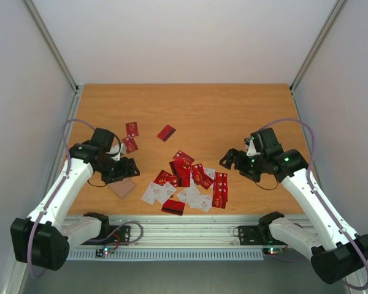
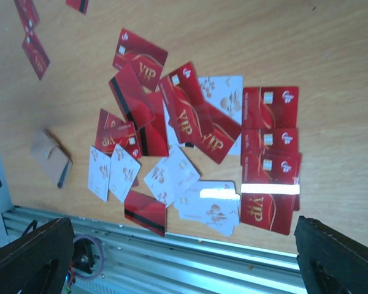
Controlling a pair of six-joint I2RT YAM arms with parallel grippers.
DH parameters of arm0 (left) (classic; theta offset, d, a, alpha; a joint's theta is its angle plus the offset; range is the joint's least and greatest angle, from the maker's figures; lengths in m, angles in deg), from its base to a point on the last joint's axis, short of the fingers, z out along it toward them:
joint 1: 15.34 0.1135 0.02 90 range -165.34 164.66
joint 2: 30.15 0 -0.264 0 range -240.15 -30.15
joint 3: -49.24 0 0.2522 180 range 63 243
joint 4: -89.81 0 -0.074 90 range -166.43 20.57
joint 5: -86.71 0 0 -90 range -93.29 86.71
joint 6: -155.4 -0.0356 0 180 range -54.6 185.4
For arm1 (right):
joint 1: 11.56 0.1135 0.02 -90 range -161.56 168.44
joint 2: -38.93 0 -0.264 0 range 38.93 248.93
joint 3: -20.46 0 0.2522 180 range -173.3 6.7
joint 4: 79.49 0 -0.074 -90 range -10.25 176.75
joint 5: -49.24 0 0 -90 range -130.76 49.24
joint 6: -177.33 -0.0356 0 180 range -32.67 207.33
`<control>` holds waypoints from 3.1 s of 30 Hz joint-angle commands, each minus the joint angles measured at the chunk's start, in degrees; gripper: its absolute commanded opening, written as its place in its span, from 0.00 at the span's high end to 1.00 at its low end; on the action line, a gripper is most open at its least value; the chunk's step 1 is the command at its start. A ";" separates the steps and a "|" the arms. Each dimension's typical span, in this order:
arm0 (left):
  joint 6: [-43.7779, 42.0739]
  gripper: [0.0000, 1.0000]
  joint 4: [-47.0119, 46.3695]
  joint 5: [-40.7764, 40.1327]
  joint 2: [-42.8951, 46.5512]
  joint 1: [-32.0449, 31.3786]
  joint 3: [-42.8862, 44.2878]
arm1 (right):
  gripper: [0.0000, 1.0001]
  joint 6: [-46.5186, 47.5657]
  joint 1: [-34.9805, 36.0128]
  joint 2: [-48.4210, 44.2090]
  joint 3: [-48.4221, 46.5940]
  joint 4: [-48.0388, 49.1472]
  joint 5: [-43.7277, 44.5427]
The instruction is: Put the credit cards into the card holder
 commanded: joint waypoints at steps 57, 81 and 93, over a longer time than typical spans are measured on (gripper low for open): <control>15.15 0.47 -18.90 -11.01 -31.54 -42.72 2.34 | 0.20 -54.07 54.37 21.44 29.01 55.89 14.59; 17.58 0.40 -19.26 -17.31 -34.11 -45.81 0.15 | 0.20 -54.79 55.86 22.08 31.56 60.68 17.08; 18.10 0.41 -20.66 -15.59 -33.65 -46.32 -1.85 | 0.22 -54.51 55.86 25.32 31.40 63.67 15.95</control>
